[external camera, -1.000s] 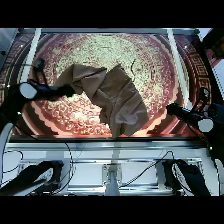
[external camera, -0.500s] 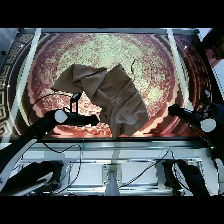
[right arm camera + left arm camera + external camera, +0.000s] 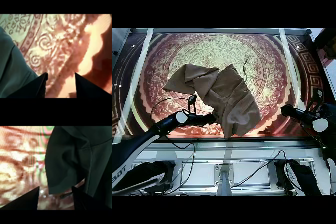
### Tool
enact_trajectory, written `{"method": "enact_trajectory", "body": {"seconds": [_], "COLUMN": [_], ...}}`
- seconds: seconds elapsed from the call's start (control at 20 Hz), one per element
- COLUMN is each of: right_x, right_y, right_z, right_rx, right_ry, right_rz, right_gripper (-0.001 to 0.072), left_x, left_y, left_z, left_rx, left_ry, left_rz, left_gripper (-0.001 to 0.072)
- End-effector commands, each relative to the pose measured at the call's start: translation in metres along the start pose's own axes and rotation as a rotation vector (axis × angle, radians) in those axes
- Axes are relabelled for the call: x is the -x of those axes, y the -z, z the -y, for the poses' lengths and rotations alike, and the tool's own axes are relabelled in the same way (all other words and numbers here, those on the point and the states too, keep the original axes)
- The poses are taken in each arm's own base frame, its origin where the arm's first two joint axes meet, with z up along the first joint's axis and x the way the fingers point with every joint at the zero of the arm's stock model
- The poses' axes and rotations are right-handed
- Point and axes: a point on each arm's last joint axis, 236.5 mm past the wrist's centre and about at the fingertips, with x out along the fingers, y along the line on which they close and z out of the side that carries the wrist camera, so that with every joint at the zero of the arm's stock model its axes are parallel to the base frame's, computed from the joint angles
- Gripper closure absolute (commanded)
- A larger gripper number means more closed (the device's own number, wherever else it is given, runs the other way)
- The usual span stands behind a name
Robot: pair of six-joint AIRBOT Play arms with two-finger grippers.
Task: Fold the clothes and pants, and hang the long-sleeved shirts on hangers.
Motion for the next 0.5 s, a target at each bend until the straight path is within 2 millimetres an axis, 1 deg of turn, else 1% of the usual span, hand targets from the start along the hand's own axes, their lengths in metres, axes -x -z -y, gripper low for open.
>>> {"method": "enact_trajectory", "body": {"seconds": [0.0,0.1,0.2,0.25,0.3,0.35,0.4,0.45], "right_x": [0.0,0.0,0.0,0.0,0.0,-0.001,-0.003,-0.008], "right_y": [-0.004,-0.004,-0.004,-0.004,-0.004,-0.004,-0.002,0.002], "right_z": [0.0,0.001,0.001,0.001,0.001,0.002,0.004,0.007], "right_rx": [0.0,-0.001,-0.001,0.0,0.0,0.004,0.006,0.002], "right_ry": [0.002,0.002,0.002,0.003,0.003,0.007,0.013,0.02], "right_rz": [0.017,0.016,0.016,0.016,0.015,0.014,0.005,-0.018], "right_gripper": [0.0329,0.033,0.0329,0.0329,0.0329,0.033,0.034,0.034], "left_x": [-0.005,-0.009,-0.016,-0.02,-0.023,-0.023,-0.023,-0.022], "left_y": [-0.005,0.0,0.005,0.008,0.009,0.008,0.006,0.002], "left_z": [-0.001,-0.001,0.003,0.003,0.004,0.004,0.005,0.006], "left_rx": [0.026,0.04,0.065,0.058,0.05,0.048,0.047,0.044], "left_ry": [0.001,0.002,0.008,0.004,0.0,-0.001,0.0,0.004], "left_rz": [0.025,0.009,0.003,0.001,0.003,0.008,0.017,0.024], "left_gripper": [0.0225,0.0236,0.0411,0.0427,0.0475,0.059,0.0685,0.0685]}}
